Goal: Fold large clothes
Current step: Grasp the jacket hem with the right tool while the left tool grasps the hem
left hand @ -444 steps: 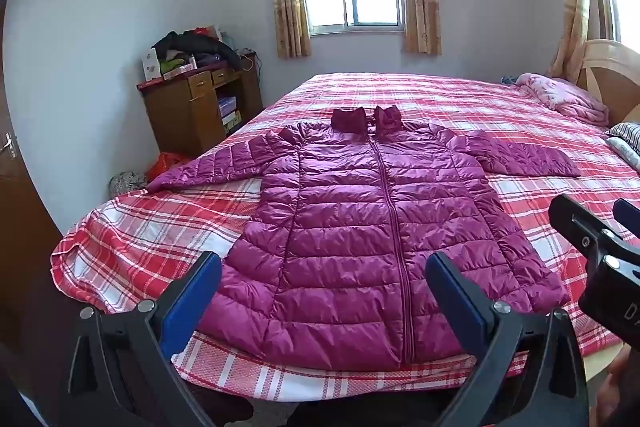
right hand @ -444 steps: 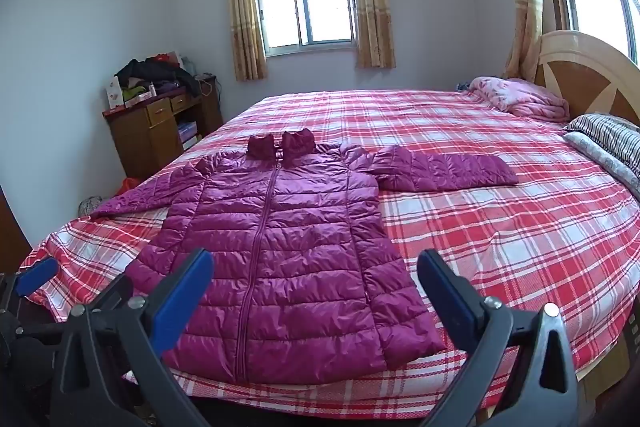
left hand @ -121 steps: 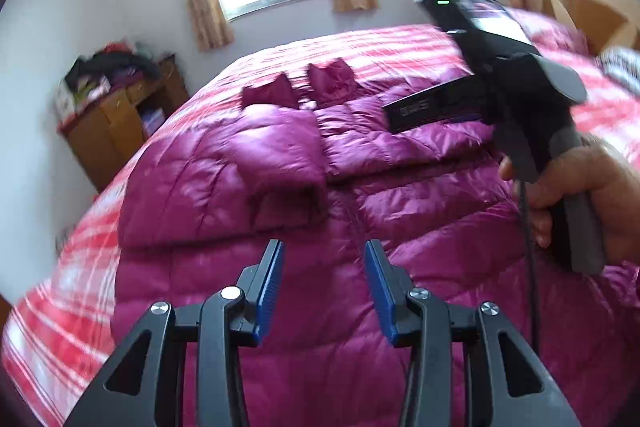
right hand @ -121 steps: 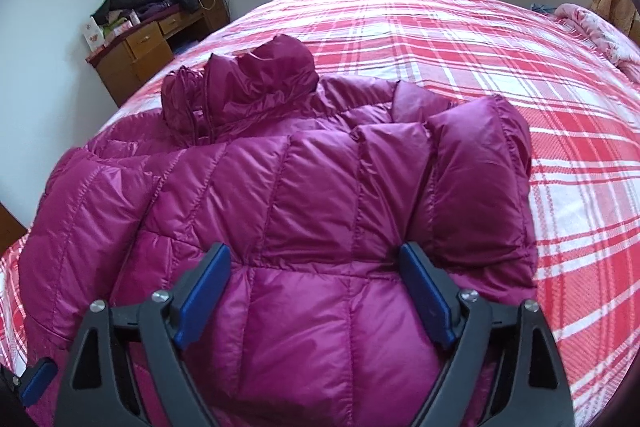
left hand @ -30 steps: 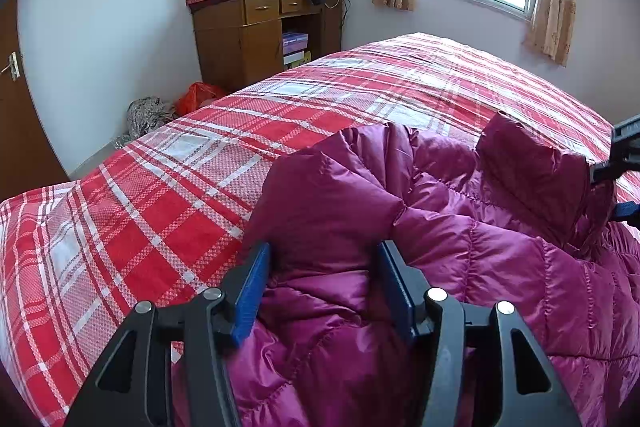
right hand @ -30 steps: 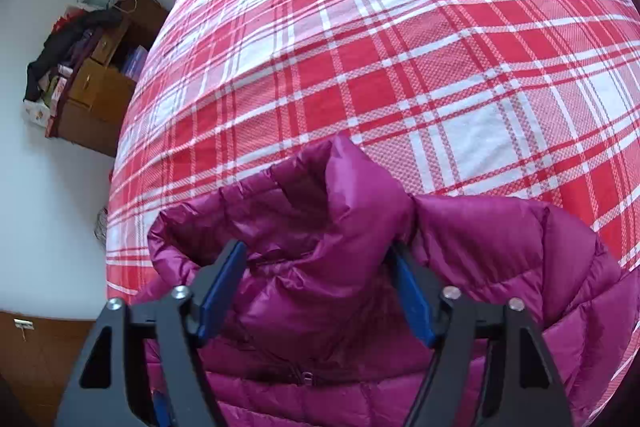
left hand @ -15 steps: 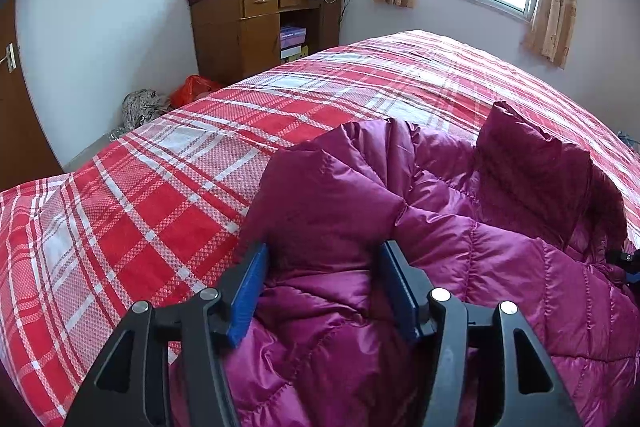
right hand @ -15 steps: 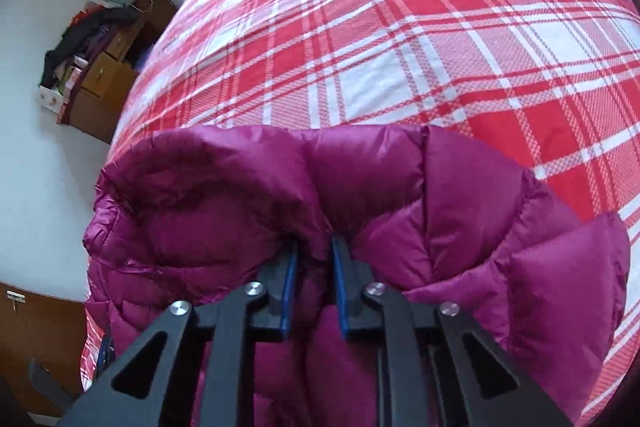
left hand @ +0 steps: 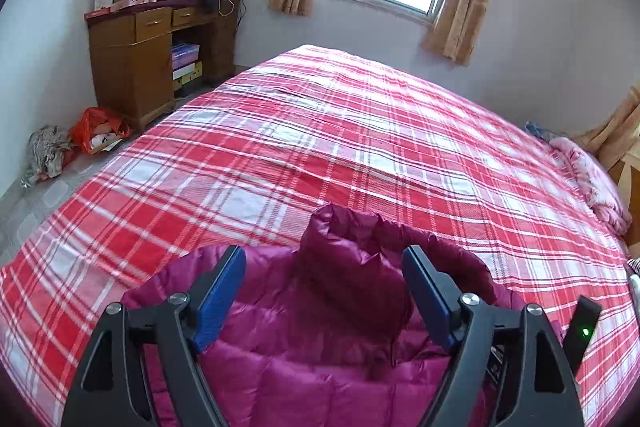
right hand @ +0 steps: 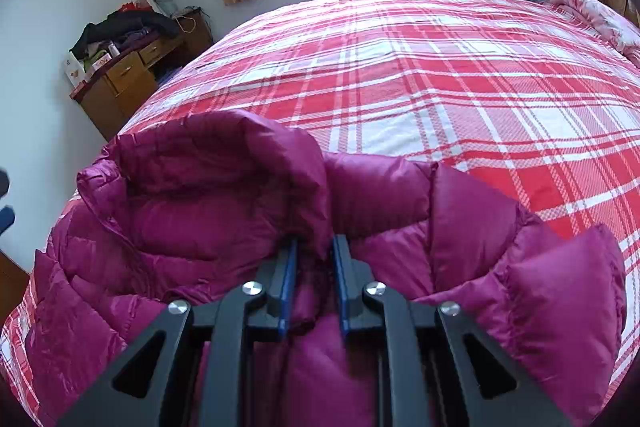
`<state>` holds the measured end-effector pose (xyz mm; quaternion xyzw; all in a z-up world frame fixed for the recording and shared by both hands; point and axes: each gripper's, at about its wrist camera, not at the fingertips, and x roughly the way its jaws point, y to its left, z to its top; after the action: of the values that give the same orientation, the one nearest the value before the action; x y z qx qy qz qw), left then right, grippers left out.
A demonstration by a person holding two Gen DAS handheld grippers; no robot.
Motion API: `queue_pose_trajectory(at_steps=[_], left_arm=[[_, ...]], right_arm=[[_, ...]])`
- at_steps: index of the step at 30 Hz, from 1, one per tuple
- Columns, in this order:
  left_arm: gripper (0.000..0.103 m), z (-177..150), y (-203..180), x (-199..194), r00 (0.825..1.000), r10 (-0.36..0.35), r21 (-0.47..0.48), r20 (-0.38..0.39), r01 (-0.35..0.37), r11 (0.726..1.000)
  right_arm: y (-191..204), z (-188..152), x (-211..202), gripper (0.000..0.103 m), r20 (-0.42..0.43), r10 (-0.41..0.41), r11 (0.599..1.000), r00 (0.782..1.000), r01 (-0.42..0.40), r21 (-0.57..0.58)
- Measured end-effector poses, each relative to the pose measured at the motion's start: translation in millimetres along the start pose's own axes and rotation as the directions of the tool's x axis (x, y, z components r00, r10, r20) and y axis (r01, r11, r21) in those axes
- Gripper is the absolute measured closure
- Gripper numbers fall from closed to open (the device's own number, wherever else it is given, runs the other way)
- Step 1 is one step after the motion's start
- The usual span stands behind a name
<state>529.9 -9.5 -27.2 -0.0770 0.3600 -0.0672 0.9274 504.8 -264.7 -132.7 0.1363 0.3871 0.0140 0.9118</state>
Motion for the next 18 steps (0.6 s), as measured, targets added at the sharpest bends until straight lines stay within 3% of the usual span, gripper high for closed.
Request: queue_pose_trajectory(at_steps=[3, 5, 7, 8, 9, 10, 14, 18], left_arm=[[0.022, 5.2, -34.6, 40.8, 0.991, 0.047, 0.103, -0.126, -0.034, 0.994], [0.022, 1.7, -51.0, 71.0, 0.969, 0.134, 0.163, -0.208, -0.101, 0.981], [0.025, -2.7, -52.5, 86.2, 0.954, 0.177, 0.162, -0.242, -0.140, 0.977], [0.032, -5.5, -48.5, 87.4, 0.951, 0.190, 0.152, -0.246, -0.156, 0.976], [0.061, -8.8, -44.3, 86.0, 0.948, 0.205, 0.144, -0.245, -0.173, 0.974], [0.083, -12.5, -40.8, 83.3, 0.943, 0.217, 0.146, -0.251, -0.185, 0.972], [0.087, -27.0, -18.5, 58.5, 0.951, 0.240, 0.128, -0.197, -0.218, 0.968], [0.088, -44.3, 15.4, 52.1, 0.952, 0.221, 0.010, -0.211, -0.223, 0.975]], right_arm=[[-2.5, -3.7, -4.1, 0.084, 0.004, 0.016, 1.000, 1.000, -0.016, 0.013], [-4.5, -4.5, -4.2, 0.084, 0.006, 0.027, 0.999, 1.000, -0.027, 0.022], [-5.8, -4.7, -4.3, 0.084, 0.008, 0.036, 0.999, 0.999, -0.036, 0.029], [-6.4, -4.7, -4.3, 0.084, 0.008, 0.040, 0.999, 0.999, -0.040, 0.031], [-6.9, -4.6, -4.2, 0.084, 0.008, 0.043, 0.998, 0.999, -0.043, 0.034], [-7.5, -4.7, -4.0, 0.084, 0.008, 0.046, 0.998, 0.999, -0.046, 0.036], [-9.1, -4.2, -3.4, 0.084, 0.007, 0.055, 0.998, 0.998, -0.056, 0.043], [-10.1, -3.7, -2.6, 0.084, 0.005, 0.057, 0.997, 0.998, -0.057, 0.044]])
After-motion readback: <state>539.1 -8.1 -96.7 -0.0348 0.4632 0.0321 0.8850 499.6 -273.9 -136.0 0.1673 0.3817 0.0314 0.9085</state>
